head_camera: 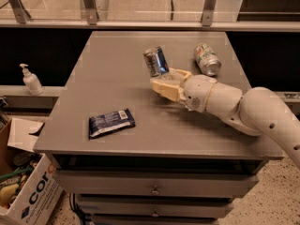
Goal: Place redbull can upright
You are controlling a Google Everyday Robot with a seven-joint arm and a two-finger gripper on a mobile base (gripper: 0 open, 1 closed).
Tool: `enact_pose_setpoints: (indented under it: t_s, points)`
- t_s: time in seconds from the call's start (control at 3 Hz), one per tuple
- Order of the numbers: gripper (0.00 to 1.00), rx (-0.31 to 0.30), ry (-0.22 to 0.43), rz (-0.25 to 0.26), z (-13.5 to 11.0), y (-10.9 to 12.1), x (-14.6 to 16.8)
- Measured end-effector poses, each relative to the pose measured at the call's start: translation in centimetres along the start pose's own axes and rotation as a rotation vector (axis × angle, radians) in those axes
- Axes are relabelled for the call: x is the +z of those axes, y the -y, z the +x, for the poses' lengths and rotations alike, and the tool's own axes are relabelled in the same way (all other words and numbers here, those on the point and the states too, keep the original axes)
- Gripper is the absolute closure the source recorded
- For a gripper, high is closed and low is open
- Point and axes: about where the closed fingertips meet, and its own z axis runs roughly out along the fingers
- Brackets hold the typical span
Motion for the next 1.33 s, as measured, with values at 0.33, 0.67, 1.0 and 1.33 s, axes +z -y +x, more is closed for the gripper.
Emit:
enact_pose_setpoints:
  t_s: [0.33,0.67,1.0,1.33]
  points:
    - [1.0,-0.033,-0.017,-0.012,0.6,0.2,-1.2]
    - [1.0,-0.071,-0.032,-0.024,0.5,0.6,-2.1]
    - [1.0,-0.084,-0.045,-0.048,1.5,0.0,-2.5]
    - [1.0,-0.077,-0.049,-0.056,2.3,-0.5,-2.6]
